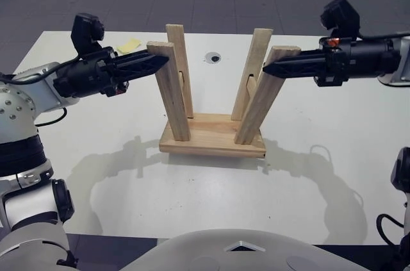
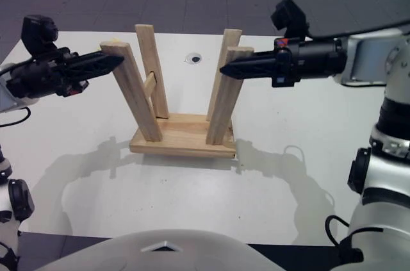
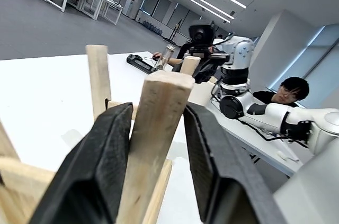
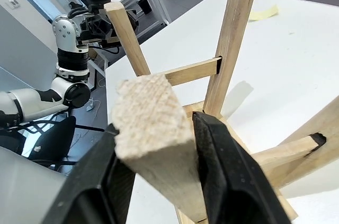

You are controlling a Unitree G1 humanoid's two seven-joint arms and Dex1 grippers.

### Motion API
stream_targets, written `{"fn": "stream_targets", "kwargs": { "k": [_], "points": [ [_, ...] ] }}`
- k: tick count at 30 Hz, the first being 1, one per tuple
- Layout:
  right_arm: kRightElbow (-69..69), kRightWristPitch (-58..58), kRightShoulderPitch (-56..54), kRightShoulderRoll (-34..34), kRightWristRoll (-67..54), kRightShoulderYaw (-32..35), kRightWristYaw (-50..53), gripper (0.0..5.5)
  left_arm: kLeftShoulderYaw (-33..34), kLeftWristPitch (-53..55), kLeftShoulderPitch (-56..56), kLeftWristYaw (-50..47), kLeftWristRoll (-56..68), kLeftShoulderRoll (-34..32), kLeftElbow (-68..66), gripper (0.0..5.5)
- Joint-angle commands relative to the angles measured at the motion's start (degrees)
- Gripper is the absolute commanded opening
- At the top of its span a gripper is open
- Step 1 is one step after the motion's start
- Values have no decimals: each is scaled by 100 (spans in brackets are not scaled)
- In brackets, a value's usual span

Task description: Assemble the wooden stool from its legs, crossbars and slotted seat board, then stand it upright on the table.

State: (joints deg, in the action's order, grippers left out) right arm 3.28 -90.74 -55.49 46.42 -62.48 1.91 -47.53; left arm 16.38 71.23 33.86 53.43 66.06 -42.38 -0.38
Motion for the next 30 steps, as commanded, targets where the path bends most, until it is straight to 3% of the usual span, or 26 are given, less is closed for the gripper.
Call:
{"fn": "stream_targets", "kwargs": {
  "k": [1,14,21,30],
  "points": [
    [773,-173,-433,-806,404,-771,514,152,-678,609,323,-93,21,596,-553,134],
    [4122,1033,-1514,-2582,2263,-1321,380,152,-1576,-542,1062,674,-1767,1208,-3187,117],
    [5225,1567,-1435,-3121,2705,-1053,519,154,-1617,-1254,878,806,-2132,1704,-3664,118],
    [6399,2659,-1575,-3392,3124,-711,793,156,-1390,-2477,1617,654,-2771,1978,-5382,126]
  ]
}}
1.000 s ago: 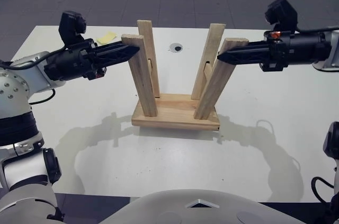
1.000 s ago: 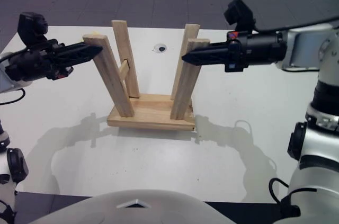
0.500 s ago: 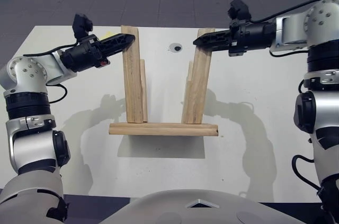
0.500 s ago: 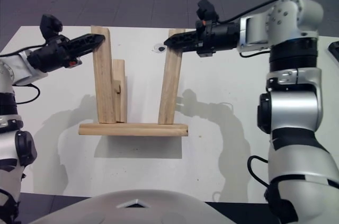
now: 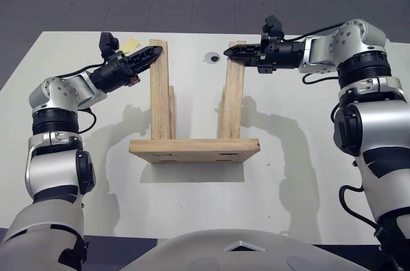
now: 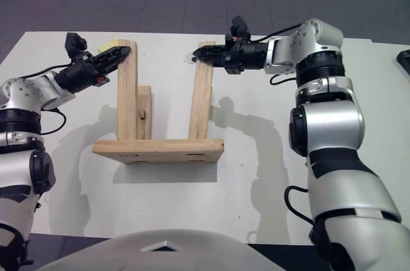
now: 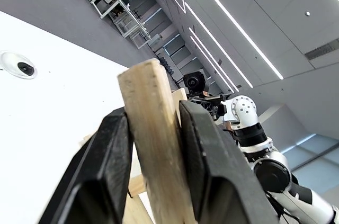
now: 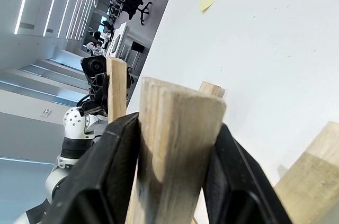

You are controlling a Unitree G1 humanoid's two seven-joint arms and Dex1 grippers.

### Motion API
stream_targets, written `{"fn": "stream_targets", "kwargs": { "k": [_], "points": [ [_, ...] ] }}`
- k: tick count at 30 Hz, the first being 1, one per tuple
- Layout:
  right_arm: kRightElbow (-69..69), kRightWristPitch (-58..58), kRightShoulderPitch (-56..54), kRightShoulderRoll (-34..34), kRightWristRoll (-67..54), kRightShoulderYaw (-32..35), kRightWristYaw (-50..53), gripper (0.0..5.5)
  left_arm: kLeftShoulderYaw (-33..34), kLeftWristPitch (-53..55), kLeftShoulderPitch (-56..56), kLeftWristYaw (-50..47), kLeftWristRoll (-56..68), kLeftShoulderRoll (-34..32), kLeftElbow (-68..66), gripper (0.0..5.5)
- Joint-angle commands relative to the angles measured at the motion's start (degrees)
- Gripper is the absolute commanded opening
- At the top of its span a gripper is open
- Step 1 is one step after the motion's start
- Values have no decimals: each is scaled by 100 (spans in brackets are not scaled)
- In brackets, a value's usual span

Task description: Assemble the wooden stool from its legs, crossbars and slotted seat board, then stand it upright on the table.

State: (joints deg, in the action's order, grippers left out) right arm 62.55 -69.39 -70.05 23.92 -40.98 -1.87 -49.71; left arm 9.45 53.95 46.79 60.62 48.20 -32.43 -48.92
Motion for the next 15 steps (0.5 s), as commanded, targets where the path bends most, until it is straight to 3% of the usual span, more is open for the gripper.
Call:
{"fn": "stream_targets", "kwargs": {
  "k": [1,2,3,5,15],
  "points": [
    [550,591,-133,-1153,999,-292,1024,156,-673,-821,383,-37,-1045,997,-655,126],
    [624,674,-134,-1157,1020,-238,1042,157,-666,-930,449,-10,-1117,1018,-784,126],
    [683,738,-140,-1163,1045,-192,1046,158,-665,-1027,502,20,-1185,1034,-890,167],
    [776,868,-153,-1164,1062,-103,1052,220,-693,-1235,586,86,-1352,1066,-1074,213],
    [955,1135,-199,-1220,1531,491,1121,380,-393,-1826,871,336,-1899,1029,-1604,383]
  ]
}}
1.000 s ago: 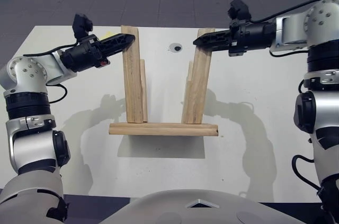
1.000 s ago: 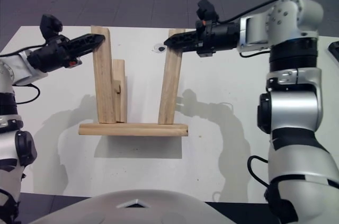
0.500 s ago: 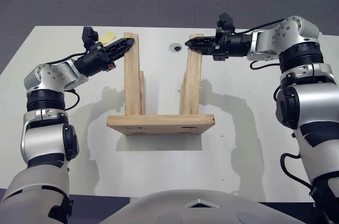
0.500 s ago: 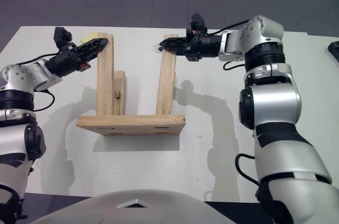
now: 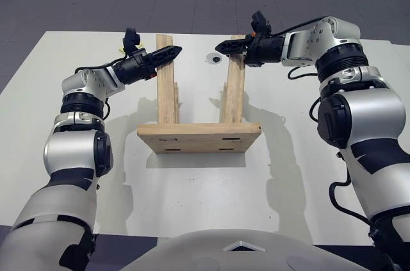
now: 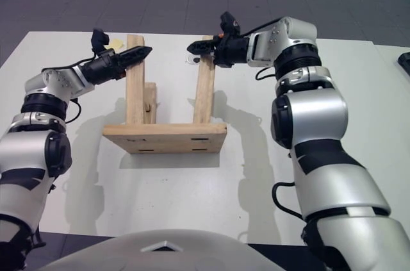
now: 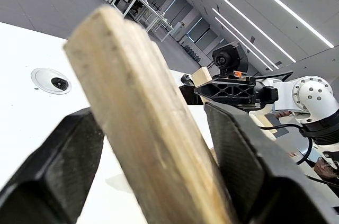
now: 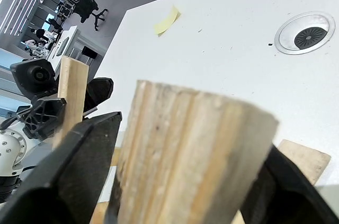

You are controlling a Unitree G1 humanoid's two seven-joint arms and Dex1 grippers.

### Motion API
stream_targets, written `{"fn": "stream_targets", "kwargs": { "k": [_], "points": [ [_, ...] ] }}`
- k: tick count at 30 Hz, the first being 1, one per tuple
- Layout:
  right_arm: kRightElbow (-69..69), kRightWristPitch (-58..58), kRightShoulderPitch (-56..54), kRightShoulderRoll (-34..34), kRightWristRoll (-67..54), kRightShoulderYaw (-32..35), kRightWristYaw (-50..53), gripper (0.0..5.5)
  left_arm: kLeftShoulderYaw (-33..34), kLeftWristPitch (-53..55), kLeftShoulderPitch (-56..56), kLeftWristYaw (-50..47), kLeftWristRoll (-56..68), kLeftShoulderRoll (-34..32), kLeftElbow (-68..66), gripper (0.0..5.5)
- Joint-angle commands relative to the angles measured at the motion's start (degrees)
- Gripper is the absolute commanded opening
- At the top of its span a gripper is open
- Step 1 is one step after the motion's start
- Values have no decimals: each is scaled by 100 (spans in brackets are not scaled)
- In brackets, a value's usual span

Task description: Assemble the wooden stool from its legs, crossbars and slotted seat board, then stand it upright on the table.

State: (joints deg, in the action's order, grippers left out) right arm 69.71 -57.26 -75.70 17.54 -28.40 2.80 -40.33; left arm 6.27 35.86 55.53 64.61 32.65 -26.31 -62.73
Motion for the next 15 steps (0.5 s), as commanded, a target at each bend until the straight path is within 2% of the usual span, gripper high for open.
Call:
{"fn": "stream_targets", "kwargs": {
  "k": [1,9,10,15],
  "points": [
    [237,-75,366,-569,309,69,170,397,-14,-38,7,-73,-356,391,-256,402],
    [189,-132,355,-460,534,281,-1,520,643,617,84,136,-109,114,-304,535],
    [183,-140,353,-441,547,301,-27,536,738,713,102,158,-69,79,-280,540],
    [160,-173,368,-352,595,437,-113,538,1260,963,269,6,95,-66,-271,540]
  ]
}}
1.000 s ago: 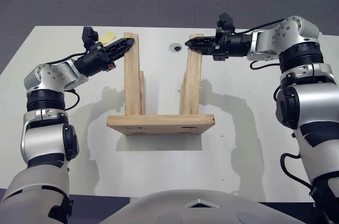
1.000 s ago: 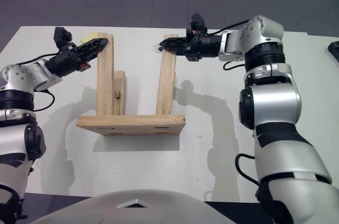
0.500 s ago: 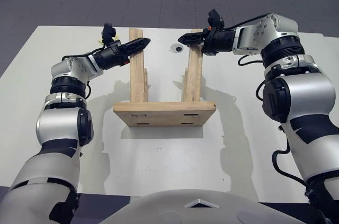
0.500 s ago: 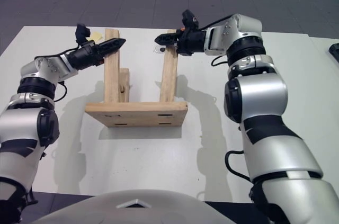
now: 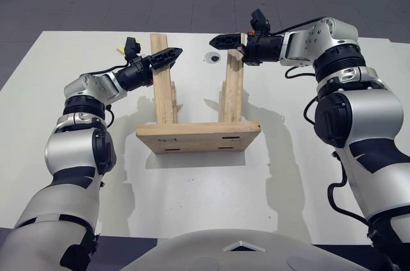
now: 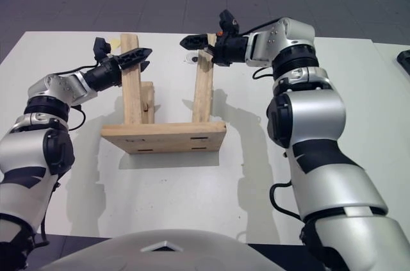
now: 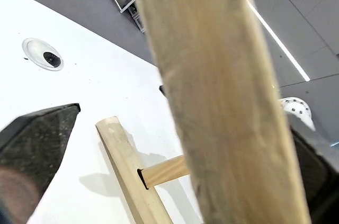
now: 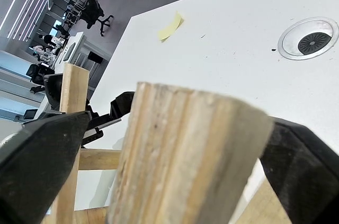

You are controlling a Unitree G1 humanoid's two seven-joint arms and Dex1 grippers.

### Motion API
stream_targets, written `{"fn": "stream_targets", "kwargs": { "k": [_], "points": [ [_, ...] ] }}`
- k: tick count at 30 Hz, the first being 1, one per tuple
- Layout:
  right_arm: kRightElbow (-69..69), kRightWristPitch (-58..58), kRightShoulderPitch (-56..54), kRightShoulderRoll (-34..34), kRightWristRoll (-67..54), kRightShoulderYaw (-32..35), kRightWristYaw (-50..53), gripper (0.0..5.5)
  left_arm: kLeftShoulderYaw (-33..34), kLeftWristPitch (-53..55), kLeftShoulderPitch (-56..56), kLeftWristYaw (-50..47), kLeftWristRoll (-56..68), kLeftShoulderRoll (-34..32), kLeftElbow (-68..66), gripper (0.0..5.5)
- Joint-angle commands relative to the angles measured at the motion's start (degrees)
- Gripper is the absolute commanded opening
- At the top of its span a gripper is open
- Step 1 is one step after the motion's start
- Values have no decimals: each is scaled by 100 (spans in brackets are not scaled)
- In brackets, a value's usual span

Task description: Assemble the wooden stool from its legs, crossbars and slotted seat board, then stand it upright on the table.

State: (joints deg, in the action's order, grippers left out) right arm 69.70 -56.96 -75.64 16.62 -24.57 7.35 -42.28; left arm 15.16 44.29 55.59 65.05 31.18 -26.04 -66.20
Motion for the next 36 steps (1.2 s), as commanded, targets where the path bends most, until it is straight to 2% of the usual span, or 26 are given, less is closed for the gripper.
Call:
{"fn": "stream_targets", "kwargs": {
  "k": [1,9,19,28,36],
  "points": [
    [161,-205,367,-252,208,20,89,538,471,122,297,-85,257,-119,63,540],
    [116,-211,358,-290,222,291,168,538,804,83,369,-419,142,-203,-21,540],
    [69,-232,347,-312,258,425,203,538,666,-23,102,-527,-120,-174,-15,540],
    [2,-344,376,-316,418,338,162,538,262,-340,-416,-186,-417,-167,668,540],
    [-32,-433,384,-339,554,194,113,538,459,-318,-665,-216,-246,-469,1041,540]
  ]
}}
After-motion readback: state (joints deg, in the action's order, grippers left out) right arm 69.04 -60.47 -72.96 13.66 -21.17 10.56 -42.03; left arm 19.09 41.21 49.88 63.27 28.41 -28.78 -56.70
